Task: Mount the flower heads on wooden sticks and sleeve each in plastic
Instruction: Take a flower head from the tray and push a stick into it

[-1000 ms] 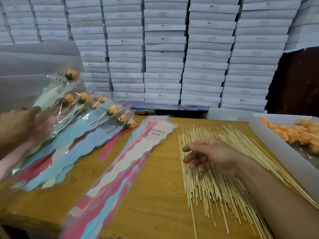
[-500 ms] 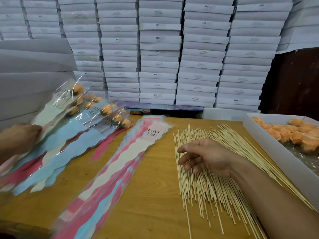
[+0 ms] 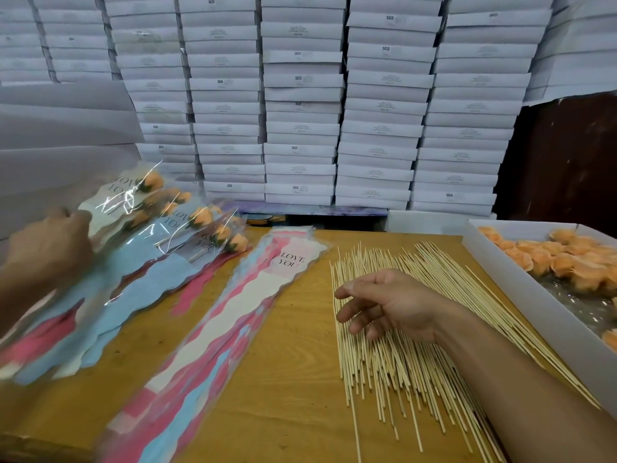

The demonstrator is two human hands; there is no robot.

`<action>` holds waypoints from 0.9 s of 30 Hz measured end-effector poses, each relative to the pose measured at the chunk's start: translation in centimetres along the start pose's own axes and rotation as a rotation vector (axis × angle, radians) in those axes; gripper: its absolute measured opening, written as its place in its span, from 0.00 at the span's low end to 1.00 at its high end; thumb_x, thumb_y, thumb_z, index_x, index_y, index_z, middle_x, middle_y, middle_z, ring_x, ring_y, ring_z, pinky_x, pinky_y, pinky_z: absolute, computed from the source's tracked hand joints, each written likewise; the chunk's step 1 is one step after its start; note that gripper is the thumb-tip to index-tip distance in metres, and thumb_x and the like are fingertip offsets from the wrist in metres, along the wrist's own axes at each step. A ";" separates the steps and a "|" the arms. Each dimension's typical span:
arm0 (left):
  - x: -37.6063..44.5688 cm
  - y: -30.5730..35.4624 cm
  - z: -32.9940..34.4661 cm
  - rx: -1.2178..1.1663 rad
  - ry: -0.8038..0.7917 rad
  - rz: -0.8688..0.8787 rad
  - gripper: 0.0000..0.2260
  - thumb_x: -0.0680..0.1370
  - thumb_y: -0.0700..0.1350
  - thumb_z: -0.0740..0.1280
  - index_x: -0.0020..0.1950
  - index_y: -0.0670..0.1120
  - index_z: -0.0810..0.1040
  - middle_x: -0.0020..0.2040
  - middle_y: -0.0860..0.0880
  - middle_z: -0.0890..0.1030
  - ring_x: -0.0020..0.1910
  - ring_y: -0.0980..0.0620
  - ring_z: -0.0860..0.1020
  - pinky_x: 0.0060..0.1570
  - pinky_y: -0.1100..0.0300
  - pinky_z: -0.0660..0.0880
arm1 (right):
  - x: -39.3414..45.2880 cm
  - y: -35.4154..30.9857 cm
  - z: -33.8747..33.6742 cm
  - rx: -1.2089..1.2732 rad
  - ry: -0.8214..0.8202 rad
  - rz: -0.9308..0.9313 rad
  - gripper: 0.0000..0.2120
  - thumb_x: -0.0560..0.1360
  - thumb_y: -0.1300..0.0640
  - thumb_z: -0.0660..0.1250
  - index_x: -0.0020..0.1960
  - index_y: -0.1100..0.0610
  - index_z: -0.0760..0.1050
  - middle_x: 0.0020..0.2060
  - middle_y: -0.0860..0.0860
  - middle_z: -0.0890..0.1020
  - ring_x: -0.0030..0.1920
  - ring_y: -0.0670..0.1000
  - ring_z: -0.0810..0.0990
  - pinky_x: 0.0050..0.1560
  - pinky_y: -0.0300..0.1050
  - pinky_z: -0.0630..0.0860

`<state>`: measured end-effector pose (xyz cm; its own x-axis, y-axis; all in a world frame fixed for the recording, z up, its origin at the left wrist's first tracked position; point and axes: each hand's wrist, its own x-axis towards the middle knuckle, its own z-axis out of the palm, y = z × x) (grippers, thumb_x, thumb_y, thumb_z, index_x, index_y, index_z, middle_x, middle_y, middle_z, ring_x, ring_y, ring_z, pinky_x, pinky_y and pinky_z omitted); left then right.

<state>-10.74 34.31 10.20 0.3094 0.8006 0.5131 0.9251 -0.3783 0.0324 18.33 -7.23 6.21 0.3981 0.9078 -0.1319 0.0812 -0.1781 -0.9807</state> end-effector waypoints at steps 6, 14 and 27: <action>-5.0 12.8 -4.5 -0.299 0.072 0.217 0.14 0.78 0.43 0.66 0.63 0.46 0.77 0.61 0.40 0.75 0.54 0.34 0.77 0.46 0.46 0.74 | -0.1 -0.1 0.0 0.001 0.018 0.001 0.13 0.81 0.54 0.67 0.60 0.62 0.78 0.46 0.61 0.87 0.38 0.55 0.84 0.29 0.41 0.78; -14.8 29.3 -7.2 -0.816 -0.122 0.334 0.12 0.78 0.45 0.64 0.60 0.47 0.79 0.58 0.45 0.80 0.53 0.45 0.79 0.53 0.52 0.76 | 0.0 0.0 -0.4 -0.003 0.047 0.001 0.12 0.82 0.55 0.66 0.59 0.63 0.78 0.45 0.61 0.87 0.37 0.54 0.85 0.28 0.40 0.78; -22.1 33.2 -3.8 -0.969 -0.105 0.338 0.09 0.80 0.50 0.63 0.58 0.50 0.77 0.56 0.52 0.77 0.53 0.52 0.74 0.48 0.56 0.72 | 0.5 0.2 -1.9 -0.559 0.510 -0.059 0.09 0.80 0.57 0.67 0.43 0.50 0.83 0.31 0.49 0.85 0.29 0.47 0.84 0.35 0.44 0.79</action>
<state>12.29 2.32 3.23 0.5813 0.6017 0.5477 0.2263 -0.7661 0.6015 20.28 -7.53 6.21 0.7409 0.6580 0.1348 0.5122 -0.4236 -0.7471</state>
